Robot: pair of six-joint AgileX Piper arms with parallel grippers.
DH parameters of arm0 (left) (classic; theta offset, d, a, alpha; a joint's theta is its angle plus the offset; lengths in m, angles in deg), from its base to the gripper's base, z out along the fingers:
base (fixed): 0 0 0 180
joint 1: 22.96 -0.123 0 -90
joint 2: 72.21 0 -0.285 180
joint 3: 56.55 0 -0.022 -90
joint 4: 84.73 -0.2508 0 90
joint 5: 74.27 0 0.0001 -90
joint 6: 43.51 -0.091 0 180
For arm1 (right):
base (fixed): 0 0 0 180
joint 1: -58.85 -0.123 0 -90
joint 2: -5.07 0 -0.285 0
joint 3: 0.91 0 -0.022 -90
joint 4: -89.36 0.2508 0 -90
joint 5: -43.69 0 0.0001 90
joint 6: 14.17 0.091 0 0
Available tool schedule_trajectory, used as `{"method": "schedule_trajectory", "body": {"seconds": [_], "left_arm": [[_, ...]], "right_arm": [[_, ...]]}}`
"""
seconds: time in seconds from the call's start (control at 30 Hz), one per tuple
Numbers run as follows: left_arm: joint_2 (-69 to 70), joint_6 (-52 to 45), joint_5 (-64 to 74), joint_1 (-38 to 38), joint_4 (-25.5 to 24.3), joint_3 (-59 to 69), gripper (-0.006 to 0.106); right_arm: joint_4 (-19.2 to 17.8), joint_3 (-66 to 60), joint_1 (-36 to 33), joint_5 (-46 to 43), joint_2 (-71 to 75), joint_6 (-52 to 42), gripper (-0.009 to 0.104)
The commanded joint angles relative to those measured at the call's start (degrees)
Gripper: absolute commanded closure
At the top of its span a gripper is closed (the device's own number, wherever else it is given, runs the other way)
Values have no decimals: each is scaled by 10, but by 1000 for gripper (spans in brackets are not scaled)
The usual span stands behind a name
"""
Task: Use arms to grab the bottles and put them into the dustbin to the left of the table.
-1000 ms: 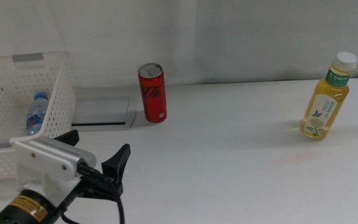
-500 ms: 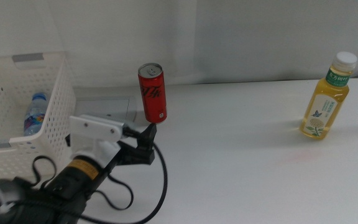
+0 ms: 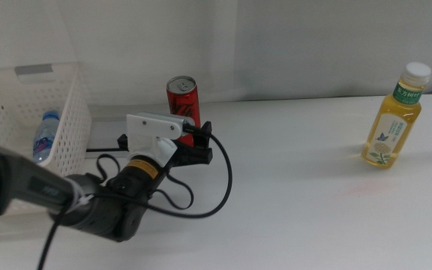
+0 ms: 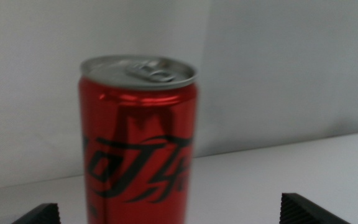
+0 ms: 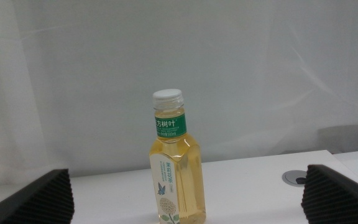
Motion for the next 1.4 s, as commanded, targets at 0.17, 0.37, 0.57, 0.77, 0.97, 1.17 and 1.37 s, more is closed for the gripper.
{"method": "schedule_trajectory", "body": {"seconds": [0.17,0.37,0.57,0.77,0.97,1.17,1.37], "left_arm": [[-61,16,1,3,77,-72,7],[-89,15,14,3,72,-122,7],[-109,15,57,-5,71,-162,7],[-115,11,134,-8,73,-195,11],[-115,-41,136,-8,73,-207,56],[-115,-57,163,-8,73,-212,103],[-74,-57,206,-8,73,-212,103]], "right_arm": [[0,-23,4,0,1,-4,-8],[0,-23,4,0,1,-4,-8],[0,-23,4,0,1,-4,-8],[0,-23,4,-1,1,-4,-8],[0,-23,4,-1,1,-4,-8],[0,-23,4,-1,1,-4,-8],[0,-23,4,-1,1,-4,-8]]}}
